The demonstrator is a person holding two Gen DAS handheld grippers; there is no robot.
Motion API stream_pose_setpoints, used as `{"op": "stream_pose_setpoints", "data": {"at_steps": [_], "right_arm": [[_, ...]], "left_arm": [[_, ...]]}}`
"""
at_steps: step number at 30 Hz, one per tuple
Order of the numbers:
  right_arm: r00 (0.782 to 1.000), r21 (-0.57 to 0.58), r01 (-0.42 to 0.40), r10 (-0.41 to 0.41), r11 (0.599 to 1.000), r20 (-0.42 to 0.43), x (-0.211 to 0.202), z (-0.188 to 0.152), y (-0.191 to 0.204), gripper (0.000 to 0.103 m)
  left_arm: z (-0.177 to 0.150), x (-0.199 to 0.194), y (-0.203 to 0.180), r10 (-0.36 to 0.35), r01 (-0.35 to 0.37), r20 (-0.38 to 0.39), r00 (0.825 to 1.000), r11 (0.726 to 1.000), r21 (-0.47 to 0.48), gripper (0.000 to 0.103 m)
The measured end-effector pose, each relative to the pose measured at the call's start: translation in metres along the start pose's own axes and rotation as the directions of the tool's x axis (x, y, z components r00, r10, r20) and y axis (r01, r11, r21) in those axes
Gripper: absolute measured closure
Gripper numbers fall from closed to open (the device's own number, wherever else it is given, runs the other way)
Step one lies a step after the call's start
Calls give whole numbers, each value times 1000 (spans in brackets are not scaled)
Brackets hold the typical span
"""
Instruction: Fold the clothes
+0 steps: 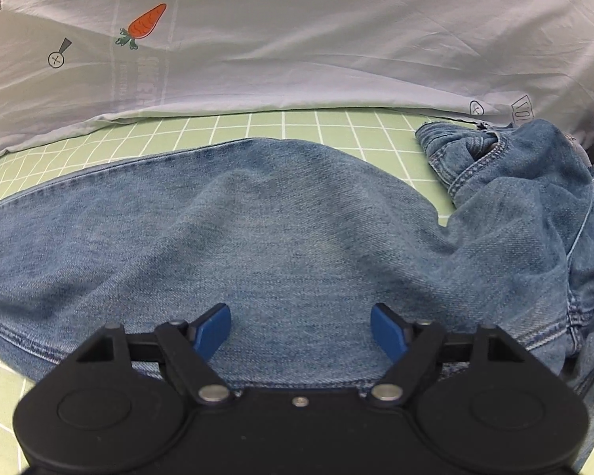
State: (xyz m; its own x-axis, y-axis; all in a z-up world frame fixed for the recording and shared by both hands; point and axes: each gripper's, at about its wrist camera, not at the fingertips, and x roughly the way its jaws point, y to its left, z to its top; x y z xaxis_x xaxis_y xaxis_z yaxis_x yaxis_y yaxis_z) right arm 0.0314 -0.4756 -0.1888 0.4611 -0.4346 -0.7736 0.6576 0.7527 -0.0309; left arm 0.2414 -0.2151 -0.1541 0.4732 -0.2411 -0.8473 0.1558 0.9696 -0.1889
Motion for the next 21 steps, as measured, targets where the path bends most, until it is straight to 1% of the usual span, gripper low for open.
{"op": "stream_pose_setpoints", "data": {"at_steps": [2,5,7,10,12,13,15,16,17,21], "right_arm": [[1000,-12,-4,4,1000,4,-3,-1,3,24],[1000,-27,-1,1,1000,15,-9,-1,4,24],[1000,-33,5,-4,999,21,-12,-2,2,24],[1000,-24,11,-10,1000,15,-13,-4,-2,24],[1000,-13,13,-13,1000,4,-12,-6,-4,24],[1000,-7,14,-14,1000,-2,-11,-7,-4,24],[1000,-3,14,-14,1000,0,-14,-7,-6,25],[1000,-2,14,-14,1000,2,-16,-7,-7,25],[1000,-1,12,-12,1000,8,-19,-7,-8,25],[999,1,22,-22,1000,39,-32,-8,-13,25]], "left_arm": [[-3,15,-15,25,-25,-26,999,999,20,50],[-5,32,-24,71,-71,-41,997,997,12,52],[-4,33,-24,80,-80,-30,996,997,11,52],[-6,31,-18,73,-74,-34,997,997,-5,53],[-10,29,-15,66,-67,-26,997,998,-18,63],[-12,26,-12,51,-52,-22,998,998,-42,80],[-15,19,-2,4,-6,-16,1000,994,-114,95],[-15,14,4,-26,23,-17,1000,988,-152,96],[-16,9,9,-41,38,-17,999,983,-178,96],[-24,-16,21,-74,70,-14,997,982,-176,96]]}}
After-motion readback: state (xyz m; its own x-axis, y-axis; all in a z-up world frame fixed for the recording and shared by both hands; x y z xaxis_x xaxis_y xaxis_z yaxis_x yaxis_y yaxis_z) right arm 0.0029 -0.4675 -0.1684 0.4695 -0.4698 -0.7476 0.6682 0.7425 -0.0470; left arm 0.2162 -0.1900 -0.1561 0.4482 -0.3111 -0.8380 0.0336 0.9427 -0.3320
